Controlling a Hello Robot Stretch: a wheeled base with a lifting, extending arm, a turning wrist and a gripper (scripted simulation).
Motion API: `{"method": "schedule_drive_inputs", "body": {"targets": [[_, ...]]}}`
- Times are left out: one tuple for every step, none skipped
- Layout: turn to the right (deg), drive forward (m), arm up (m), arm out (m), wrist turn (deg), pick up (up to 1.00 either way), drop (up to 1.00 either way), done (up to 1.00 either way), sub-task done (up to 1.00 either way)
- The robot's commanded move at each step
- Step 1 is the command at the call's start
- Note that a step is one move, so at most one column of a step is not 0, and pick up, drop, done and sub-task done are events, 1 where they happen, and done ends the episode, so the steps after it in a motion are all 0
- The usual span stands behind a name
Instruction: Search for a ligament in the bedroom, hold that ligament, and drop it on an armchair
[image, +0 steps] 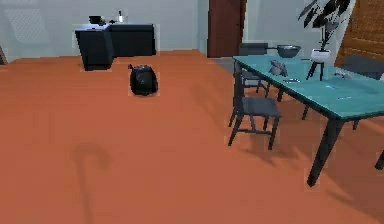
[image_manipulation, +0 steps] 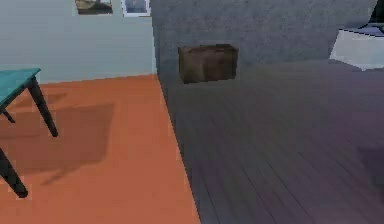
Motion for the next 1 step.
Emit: {"method": "schedule_drive_inputs", "body": {"targets": [[-27.0,0.0,0.0,0.0,0.0,0.0,0.0,0.0,0.0]]}}
